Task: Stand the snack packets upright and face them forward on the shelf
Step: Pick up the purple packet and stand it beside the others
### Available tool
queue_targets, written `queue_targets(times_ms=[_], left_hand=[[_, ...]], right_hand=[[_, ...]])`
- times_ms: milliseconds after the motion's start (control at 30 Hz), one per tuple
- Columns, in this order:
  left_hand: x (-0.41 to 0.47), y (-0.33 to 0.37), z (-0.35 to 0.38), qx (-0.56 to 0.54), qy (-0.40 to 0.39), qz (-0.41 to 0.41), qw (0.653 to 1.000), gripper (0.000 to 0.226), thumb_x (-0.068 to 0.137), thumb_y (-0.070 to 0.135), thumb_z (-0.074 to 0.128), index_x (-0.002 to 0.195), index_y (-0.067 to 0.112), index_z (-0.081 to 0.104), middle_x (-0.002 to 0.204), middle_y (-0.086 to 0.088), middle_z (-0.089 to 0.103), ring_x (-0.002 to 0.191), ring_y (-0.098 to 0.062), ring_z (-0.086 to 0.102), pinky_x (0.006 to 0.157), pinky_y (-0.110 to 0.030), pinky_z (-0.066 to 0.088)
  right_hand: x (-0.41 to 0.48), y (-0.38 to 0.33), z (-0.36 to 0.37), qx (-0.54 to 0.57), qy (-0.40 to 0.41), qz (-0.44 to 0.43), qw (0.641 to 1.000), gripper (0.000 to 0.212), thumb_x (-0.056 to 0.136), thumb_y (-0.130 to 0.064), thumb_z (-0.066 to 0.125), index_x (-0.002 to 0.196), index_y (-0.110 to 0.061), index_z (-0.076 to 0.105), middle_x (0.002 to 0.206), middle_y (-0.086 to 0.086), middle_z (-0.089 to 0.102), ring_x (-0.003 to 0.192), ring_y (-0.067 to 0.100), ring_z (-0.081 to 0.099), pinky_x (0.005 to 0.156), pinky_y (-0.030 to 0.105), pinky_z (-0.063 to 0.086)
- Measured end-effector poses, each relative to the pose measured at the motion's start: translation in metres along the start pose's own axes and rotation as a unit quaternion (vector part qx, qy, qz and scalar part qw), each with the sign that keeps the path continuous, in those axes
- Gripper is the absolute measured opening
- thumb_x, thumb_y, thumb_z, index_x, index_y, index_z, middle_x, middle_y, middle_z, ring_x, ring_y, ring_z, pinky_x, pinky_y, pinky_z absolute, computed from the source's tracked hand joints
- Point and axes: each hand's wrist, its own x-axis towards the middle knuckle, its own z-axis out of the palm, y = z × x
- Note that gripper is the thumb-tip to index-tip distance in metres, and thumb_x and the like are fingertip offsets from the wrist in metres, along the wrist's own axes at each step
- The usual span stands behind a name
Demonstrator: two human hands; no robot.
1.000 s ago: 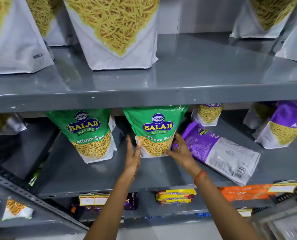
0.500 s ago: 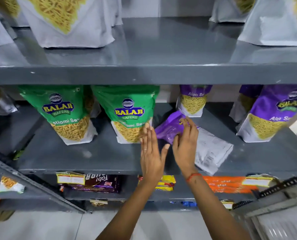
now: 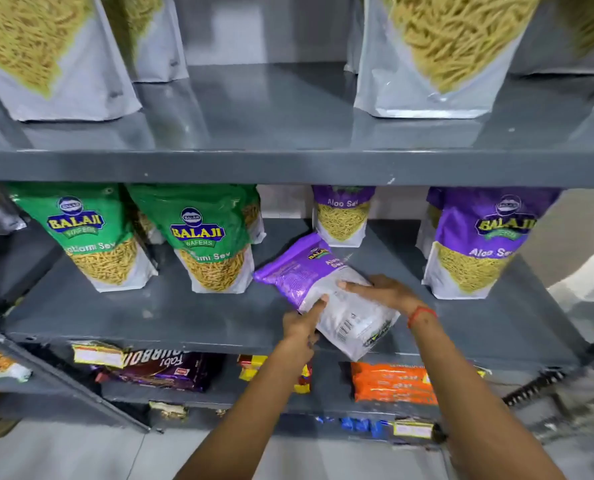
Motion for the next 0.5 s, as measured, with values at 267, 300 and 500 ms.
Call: queue_targets(times_ms=[267, 300, 500], left_hand=[[-0.004, 0.016, -0.008, -0.055, -0.17, 0.037, 0.983, 0.01, 0.081, -0.004, 0.062, 0.088, 0.002, 0.065, 0.069, -0.004, 0.075, 0.064, -0.014, 0.071, 0.063, -0.028, 0.06], [-0.002, 0.02, -0.007, -0.068, -0.17, 0.063, 0.981, 0.022, 0.079, -0.004, 0.064, 0.1, 0.002, 0.063, 0.083, -0.006, 0.076, 0.075, -0.017, 0.072, 0.067, -0.031, 0.06], [0.01, 0.054, 0.009, -0.002, -0.123, 0.223, 0.967, 0.042, 0.071, -0.008, 0.071, 0.105, 0.008, 0.052, 0.101, -0.006, 0.068, 0.091, -0.02, 0.066, 0.073, -0.027, 0.056]], right_hand=[[-0.015, 0.011, 0.006, 0.199, 0.182, -0.047, 0.962, 0.038, 0.071, -0.048, 0.075, 0.06, -0.016, 0.057, 0.063, -0.003, 0.064, 0.056, 0.01, 0.059, 0.05, 0.017, 0.043], [-0.016, 0.01, 0.004, 0.231, 0.187, -0.065, 0.953, 0.033, 0.072, -0.044, 0.076, 0.064, -0.017, 0.06, 0.065, -0.004, 0.067, 0.056, 0.008, 0.061, 0.05, 0.014, 0.044], [-0.006, 0.006, -0.001, 0.401, 0.198, -0.144, 0.883, 0.029, 0.078, -0.016, 0.073, 0.104, -0.009, 0.061, 0.094, 0.002, 0.069, 0.08, 0.012, 0.066, 0.069, 0.019, 0.054]])
